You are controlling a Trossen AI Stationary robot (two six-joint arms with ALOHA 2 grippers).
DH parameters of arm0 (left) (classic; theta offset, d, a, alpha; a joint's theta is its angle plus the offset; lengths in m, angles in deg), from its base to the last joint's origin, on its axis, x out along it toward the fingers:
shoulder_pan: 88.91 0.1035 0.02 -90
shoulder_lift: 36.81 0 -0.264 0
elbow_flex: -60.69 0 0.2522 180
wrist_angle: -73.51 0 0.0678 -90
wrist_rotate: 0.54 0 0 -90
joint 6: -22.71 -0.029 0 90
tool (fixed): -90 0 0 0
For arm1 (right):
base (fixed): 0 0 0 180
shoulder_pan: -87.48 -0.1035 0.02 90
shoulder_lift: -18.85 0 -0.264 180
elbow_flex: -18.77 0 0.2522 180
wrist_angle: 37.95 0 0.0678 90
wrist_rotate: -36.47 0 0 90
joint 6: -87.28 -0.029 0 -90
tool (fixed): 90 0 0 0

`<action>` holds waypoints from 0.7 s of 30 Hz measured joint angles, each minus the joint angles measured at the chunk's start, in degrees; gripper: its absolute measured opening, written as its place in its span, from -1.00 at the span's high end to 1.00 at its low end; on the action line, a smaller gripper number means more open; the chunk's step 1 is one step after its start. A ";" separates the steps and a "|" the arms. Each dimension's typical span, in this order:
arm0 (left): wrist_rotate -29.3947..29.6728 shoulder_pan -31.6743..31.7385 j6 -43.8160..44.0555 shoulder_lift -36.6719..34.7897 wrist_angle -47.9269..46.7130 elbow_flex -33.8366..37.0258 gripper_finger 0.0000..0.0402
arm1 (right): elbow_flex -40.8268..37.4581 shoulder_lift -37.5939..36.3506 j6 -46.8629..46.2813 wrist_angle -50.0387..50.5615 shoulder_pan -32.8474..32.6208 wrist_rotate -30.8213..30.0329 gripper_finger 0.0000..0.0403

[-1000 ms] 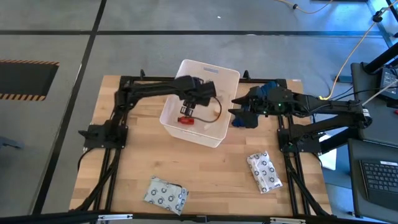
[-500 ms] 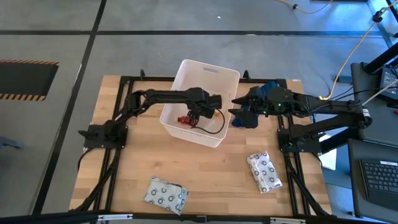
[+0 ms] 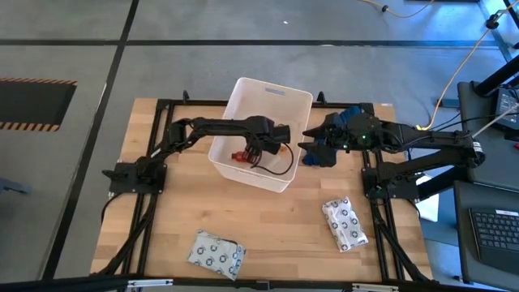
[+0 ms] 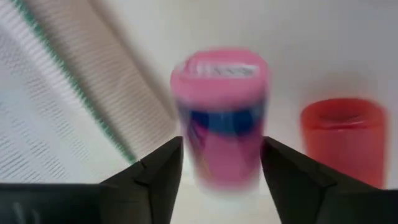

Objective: Pick & place medical supplies in basket/bin
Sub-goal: Put the pink pill bottle into the white basket, then put the right white mailer bag into the white basket

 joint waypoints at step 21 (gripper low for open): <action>11.74 -3.21 8.09 -4.35 -10.02 -15.52 -0.24 | 0.00 -0.17 -1.50 5.40 0.01 2.18 -0.33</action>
